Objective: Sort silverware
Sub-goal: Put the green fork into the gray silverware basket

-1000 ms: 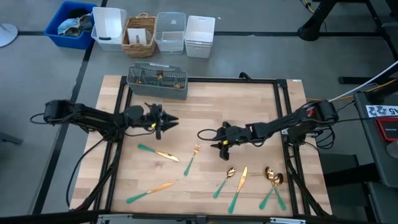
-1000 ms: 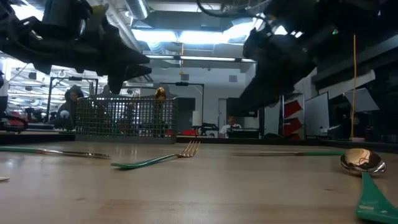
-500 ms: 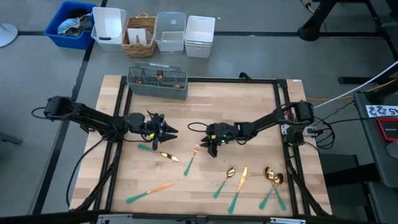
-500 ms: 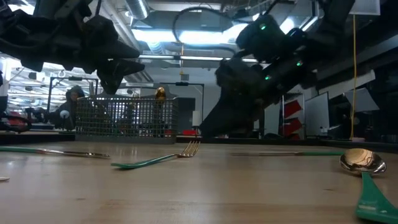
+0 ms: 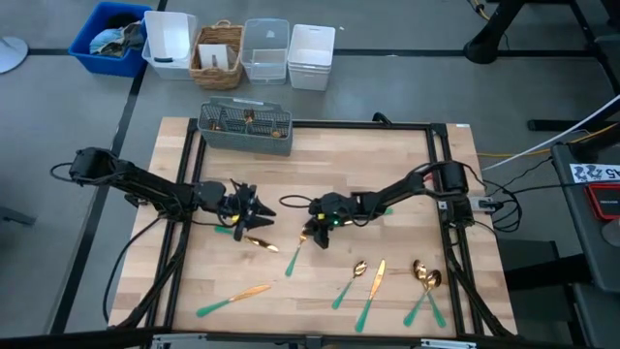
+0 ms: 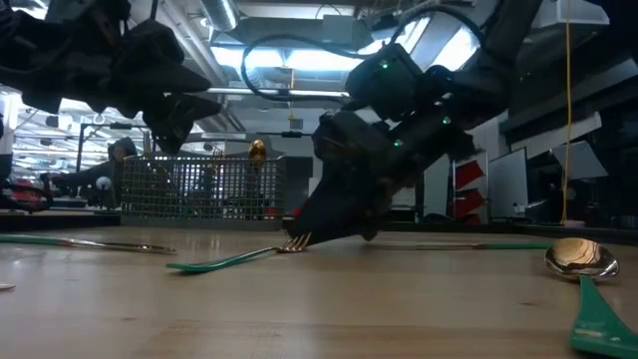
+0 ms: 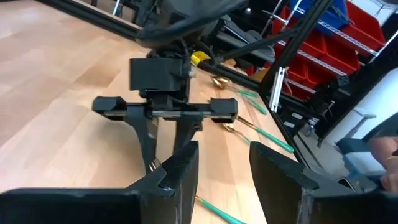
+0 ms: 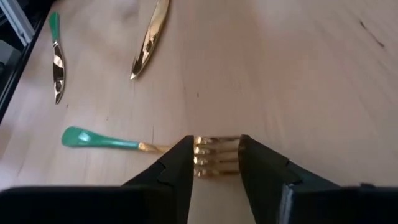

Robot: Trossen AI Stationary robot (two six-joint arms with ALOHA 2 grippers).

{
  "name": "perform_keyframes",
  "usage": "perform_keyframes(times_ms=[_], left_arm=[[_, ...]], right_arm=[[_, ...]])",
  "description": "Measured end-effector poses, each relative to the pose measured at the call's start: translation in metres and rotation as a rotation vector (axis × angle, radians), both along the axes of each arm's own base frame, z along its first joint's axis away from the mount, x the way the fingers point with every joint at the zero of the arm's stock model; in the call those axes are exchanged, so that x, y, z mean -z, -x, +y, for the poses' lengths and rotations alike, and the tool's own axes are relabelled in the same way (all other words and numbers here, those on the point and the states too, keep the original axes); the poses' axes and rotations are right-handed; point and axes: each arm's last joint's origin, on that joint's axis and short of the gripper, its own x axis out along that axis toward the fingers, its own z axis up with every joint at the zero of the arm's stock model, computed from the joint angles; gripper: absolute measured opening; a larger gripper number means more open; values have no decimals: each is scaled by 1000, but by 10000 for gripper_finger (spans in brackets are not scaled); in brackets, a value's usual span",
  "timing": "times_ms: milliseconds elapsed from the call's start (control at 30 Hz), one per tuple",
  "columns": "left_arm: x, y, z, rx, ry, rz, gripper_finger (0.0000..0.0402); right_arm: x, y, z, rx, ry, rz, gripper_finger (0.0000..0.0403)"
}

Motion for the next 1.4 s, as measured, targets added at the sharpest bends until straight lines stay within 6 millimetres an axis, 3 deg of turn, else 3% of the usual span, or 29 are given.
perform_keyframes(times_ms=[333, 533, 667, 800, 967, 1167, 1400], left_arm=[[1, 0, -1, 3, 17, 12, 137], [-6, 3, -1, 2, 28, -24, 137], [-21, 10, 0, -2, 84, -106, 130], [-38, 22, 0, 6, 81, -206, 103], [-46, 41, 1, 21, 49, -210, 65], [-45, 62, 3, 0, -20, -163, 25], [-35, 76, 9, -135, -84, -54, 2]], right_arm=[[0, -5, 1, -6, -18, -10, 17], [-2, -5, -4, -4, -17, -9, 23], [-19, -12, -16, -13, -6, -70, 9], [-48, -24, -34, -24, 45, -174, 6], [-95, -44, -64, -44, 195, -312, 4], [-162, -66, -102, 83, 563, -418, 4], [-231, -73, -134, 224, 956, -542, 4]])
